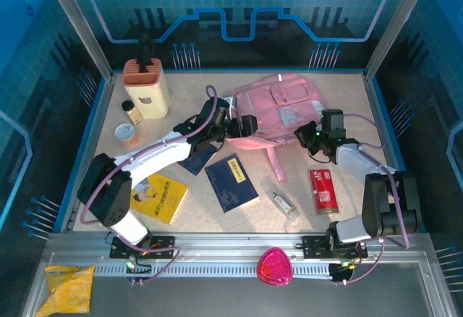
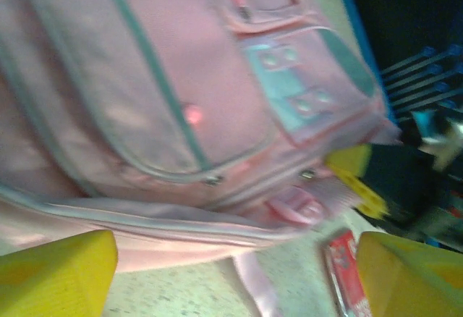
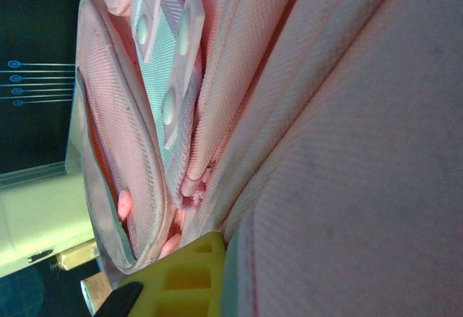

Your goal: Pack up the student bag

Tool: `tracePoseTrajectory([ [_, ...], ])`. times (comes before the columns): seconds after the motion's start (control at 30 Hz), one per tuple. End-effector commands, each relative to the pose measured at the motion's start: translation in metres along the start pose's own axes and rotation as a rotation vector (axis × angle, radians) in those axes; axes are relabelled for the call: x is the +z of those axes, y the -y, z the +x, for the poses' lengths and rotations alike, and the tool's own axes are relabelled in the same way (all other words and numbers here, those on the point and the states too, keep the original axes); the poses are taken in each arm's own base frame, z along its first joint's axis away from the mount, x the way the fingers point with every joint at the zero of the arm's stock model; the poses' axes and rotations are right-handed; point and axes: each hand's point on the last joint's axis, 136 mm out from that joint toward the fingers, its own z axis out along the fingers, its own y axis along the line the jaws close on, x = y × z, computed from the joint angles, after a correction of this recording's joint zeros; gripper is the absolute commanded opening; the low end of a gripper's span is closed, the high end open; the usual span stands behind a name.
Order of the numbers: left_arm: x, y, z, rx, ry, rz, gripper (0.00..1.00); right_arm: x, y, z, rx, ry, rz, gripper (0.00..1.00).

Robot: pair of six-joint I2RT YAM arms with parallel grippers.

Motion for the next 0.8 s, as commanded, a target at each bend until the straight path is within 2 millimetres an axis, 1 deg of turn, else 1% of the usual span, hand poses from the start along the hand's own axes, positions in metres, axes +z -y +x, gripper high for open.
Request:
tracePoseTrajectory([
  [0.0,-0.002,0.010,0.041,0.107,-0.072,-0.001,0.82,-0.009,-0.021,0.004,0.019,0.001,-0.059,0.00],
  [0.1,0.000,0.034,0.060,0.182,-0.065,0.069,0.75,-0.009,-0.019,0.007,0.046,-0.011,-0.048,0.00],
  [0.2,0.009,0.053,0.079,0.276,-0.065,0.115,0.70,-0.013,-0.021,0.007,0.063,-0.007,-0.048,0.00],
  [0.3,0.021,0.066,0.093,0.358,-0.066,0.134,0.65,-0.022,-0.028,0.005,0.057,0.011,-0.062,0.00],
  [0.4,0.034,0.075,0.105,0.419,-0.041,0.149,0.63,-0.031,-0.035,0.003,0.051,0.029,-0.073,0.00],
  [0.47,0.045,0.079,0.109,0.433,-0.020,0.148,0.61,-0.033,-0.039,0.003,0.049,0.028,-0.082,0.00],
  [0.53,0.055,0.079,0.109,0.431,0.000,0.135,0.58,-0.034,-0.040,0.003,0.051,0.024,-0.085,0.00],
  [0.63,0.071,0.083,0.110,0.424,0.021,0.144,0.56,-0.037,-0.043,0.004,0.063,0.027,-0.104,0.00],
  [0.77,0.089,0.093,0.116,0.462,0.072,0.169,0.53,-0.041,-0.045,0.005,0.051,0.040,-0.099,0.00],
])
